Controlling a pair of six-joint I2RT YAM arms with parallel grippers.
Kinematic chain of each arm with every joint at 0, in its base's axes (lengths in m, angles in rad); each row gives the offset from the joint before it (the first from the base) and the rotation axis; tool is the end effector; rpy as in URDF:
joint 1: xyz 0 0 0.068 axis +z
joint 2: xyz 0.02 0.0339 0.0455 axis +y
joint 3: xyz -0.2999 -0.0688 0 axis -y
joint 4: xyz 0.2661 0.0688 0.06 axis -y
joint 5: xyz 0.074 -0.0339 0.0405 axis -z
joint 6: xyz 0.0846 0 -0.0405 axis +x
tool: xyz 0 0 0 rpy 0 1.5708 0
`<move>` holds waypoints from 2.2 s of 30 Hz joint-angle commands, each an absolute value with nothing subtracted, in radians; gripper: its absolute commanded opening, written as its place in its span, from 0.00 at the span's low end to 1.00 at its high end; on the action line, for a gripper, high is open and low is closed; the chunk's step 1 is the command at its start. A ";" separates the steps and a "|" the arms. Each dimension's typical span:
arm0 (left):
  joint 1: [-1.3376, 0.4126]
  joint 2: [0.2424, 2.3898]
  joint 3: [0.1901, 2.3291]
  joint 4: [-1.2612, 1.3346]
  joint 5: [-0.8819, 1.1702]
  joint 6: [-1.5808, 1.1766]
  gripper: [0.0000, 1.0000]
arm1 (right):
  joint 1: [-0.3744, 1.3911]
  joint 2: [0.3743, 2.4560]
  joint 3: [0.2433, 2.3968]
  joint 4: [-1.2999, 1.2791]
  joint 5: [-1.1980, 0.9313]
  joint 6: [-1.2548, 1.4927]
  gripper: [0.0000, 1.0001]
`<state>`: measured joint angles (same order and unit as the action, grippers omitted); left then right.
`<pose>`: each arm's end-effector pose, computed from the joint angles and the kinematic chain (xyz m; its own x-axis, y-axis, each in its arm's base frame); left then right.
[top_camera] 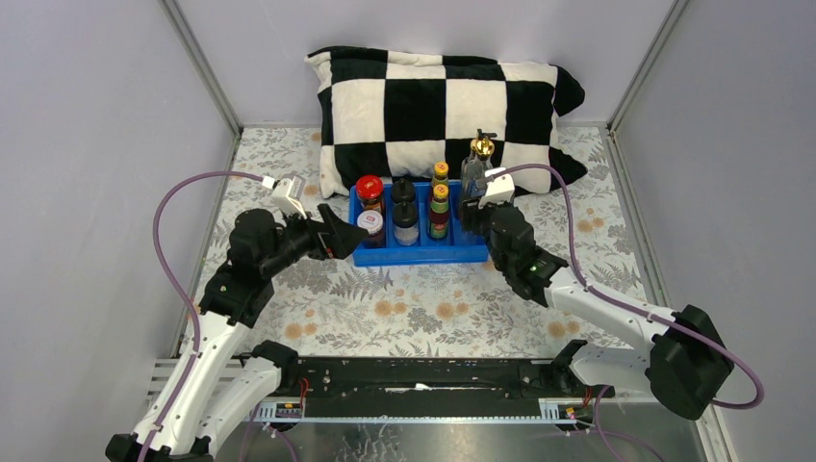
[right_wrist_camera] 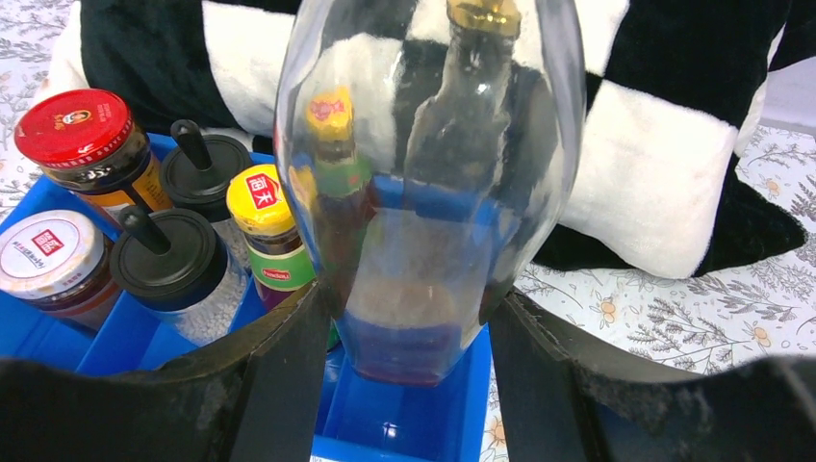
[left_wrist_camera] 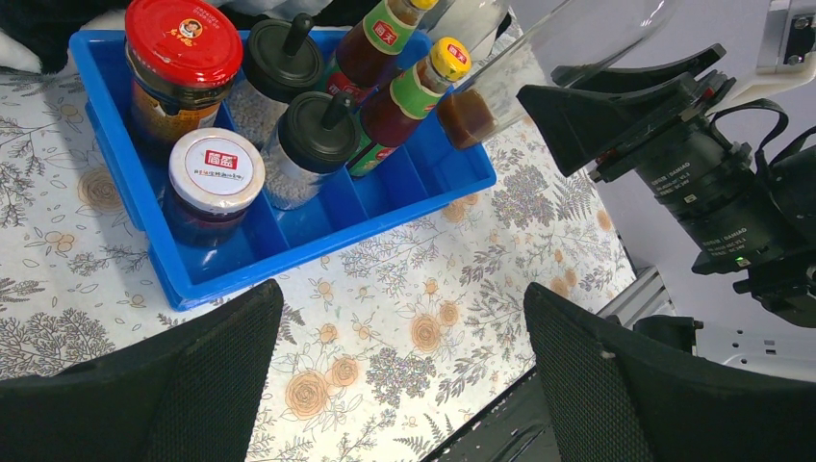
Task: Organize the condiment bottles
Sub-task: Place the bottle in the storage box.
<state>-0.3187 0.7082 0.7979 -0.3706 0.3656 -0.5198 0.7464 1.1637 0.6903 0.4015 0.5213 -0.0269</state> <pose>0.1794 -0.0910 0.3498 -0.5359 -0.3117 -0.7847 0.4063 0.7195 -0.5633 0.2580 0.1812 0.3104 -0.0467 -0.0750 -0.9961 -0.2255 0.9722 -0.0626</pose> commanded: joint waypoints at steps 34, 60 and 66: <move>-0.314 0.698 0.769 -0.345 0.356 -0.512 0.99 | 0.756 1.259 0.650 0.656 0.610 -0.046 0.30; -0.314 0.701 0.753 -0.333 0.360 -0.517 0.99 | 0.755 1.404 0.566 0.846 0.612 0.026 0.29; -0.314 0.701 0.752 -0.335 0.359 -0.517 0.99 | 0.755 1.436 0.565 0.871 0.611 0.047 0.29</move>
